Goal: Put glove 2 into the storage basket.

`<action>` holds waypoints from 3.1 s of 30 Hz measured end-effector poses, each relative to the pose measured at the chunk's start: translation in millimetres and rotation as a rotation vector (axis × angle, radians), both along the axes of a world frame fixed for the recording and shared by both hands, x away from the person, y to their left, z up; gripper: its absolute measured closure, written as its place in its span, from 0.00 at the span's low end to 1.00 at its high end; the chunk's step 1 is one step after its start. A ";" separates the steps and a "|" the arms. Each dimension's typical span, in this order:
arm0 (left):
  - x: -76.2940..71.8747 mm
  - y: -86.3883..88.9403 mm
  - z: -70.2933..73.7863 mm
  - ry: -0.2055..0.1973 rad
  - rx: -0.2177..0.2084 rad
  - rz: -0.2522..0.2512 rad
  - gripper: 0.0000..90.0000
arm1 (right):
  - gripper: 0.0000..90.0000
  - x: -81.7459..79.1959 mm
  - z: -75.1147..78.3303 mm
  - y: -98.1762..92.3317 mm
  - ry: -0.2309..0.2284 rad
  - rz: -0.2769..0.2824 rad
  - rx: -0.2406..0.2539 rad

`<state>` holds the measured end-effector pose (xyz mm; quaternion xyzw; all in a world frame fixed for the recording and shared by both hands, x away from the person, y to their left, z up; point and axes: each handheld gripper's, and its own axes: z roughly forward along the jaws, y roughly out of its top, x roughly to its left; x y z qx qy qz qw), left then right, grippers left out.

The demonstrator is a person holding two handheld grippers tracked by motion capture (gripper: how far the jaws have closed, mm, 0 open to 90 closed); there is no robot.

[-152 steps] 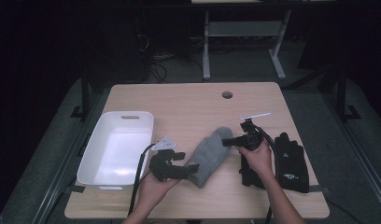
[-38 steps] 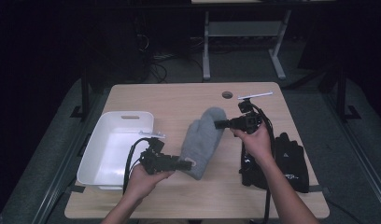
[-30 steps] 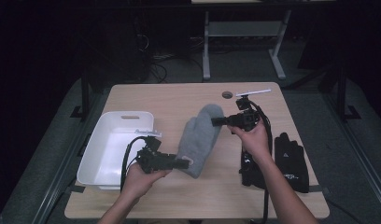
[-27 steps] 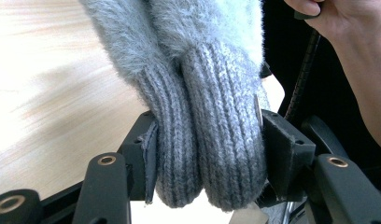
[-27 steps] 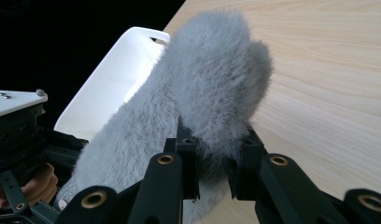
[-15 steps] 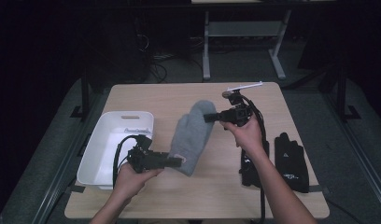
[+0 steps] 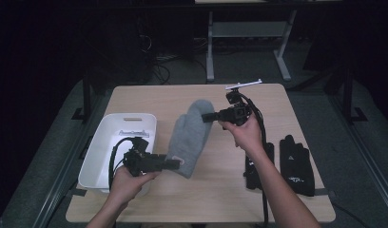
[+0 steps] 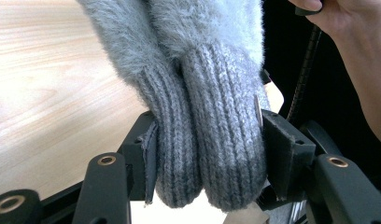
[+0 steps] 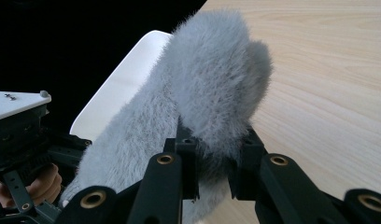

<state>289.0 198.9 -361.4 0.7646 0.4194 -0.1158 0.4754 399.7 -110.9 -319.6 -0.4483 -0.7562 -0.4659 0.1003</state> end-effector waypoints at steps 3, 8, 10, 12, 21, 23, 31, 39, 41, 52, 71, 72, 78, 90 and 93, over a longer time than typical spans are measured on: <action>-0.1 4.3 3.1 -0.011 0.002 0.004 0.49 | 0.85 0.6 3.3 3.9 -0.007 0.006 0.006; -1.0 10.4 6.6 -0.018 -0.001 0.014 0.49 | 0.85 2.9 7.0 9.9 -0.009 0.016 0.010; -1.4 13.3 7.8 -0.019 -0.003 0.016 0.49 | 0.85 3.9 8.2 12.4 -0.013 0.022 0.011; -1.7 16.2 9.2 -0.022 -0.002 0.020 0.49 | 0.85 4.7 9.5 15.7 -0.013 0.023 0.011; -3.0 29.2 14.0 -0.027 -0.005 0.046 0.49 | 0.85 9.3 12.8 29.2 -0.010 0.036 0.037; -2.8 32.0 14.4 -0.031 -0.004 0.046 0.49 | 0.85 10.3 13.8 32.1 -0.011 0.040 0.035; -3.0 42.4 21.2 -0.041 -0.007 0.062 0.49 | 0.85 13.9 21.6 43.1 -0.016 0.054 0.049; -4.5 55.8 24.3 -0.045 -0.013 0.086 0.48 | 0.85 16.9 26.2 55.7 -0.017 0.067 0.063; -4.6 60.1 24.7 -0.049 -0.013 0.093 0.48 | 0.85 18.5 26.5 59.9 -0.014 0.072 0.068; -8.8 85.9 27.8 -0.047 -0.025 0.151 0.48 | 0.85 27.8 29.4 89.7 -0.009 0.111 0.101; -22.8 128.3 23.3 -0.038 -0.040 0.223 0.48 | 0.84 34.4 25.9 139.2 0.020 0.172 0.136; -23.1 130.4 23.0 -0.038 -0.039 0.228 0.48 | 0.84 34.5 25.3 141.3 0.022 0.174 0.131; -25.8 137.7 21.7 -0.037 -0.037 0.242 0.48 | 0.84 35.9 22.6 151.3 0.026 0.183 0.129; -31.2 150.7 9.0 -0.020 -0.021 0.277 0.47 | 0.84 36.6 11.0 171.6 0.049 0.197 0.117; -32.7 154.9 6.7 -0.014 -0.016 0.283 0.47 | 0.84 37.1 7.0 177.1 0.052 0.204 0.116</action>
